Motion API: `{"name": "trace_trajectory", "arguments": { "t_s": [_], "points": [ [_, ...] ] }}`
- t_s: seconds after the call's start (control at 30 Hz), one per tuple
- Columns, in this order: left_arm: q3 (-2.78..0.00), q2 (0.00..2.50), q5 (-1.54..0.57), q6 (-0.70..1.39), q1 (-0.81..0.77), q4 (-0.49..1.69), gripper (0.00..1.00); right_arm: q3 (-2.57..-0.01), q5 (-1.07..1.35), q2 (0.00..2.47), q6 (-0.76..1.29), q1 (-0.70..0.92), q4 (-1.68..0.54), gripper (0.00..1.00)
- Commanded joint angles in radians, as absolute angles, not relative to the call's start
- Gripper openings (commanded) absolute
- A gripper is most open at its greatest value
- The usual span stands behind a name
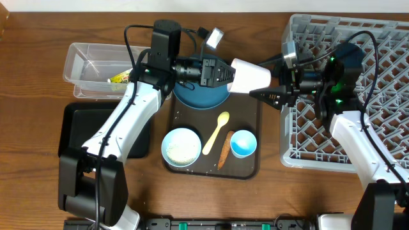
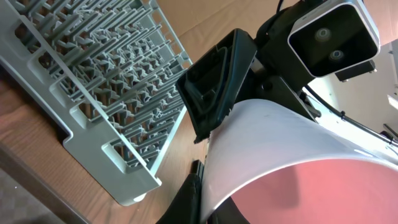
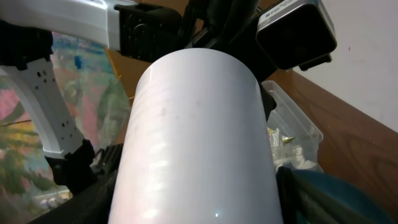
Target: Sort waste into correct bins and load items into the dishwasher rack
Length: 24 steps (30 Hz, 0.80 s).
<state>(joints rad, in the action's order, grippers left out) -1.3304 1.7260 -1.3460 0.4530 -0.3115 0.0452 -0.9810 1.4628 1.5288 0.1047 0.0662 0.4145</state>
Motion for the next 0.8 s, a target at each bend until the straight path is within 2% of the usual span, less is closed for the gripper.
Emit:
{"name": "trace_trajectory", "arguments": {
  "t_s": [0.0,0.47,0.77],
  "points": [
    [-1.333,1.734,-1.368,0.458,-0.32,0.043,0.06,-0.995,1.44,1.53,0.119,0.089,0.416,0.73],
    [-1.333,1.734,-1.368,0.458,-0.32,0.043,0.06,-0.995,1.44,1.53,0.191,0.089,0.524,0.73],
    [-1.333,1.734,-1.368,0.458,-0.32,0.043,0.06,-0.995,1.441,1.53,0.199,0.091,0.521,0.61]
  ]
}}
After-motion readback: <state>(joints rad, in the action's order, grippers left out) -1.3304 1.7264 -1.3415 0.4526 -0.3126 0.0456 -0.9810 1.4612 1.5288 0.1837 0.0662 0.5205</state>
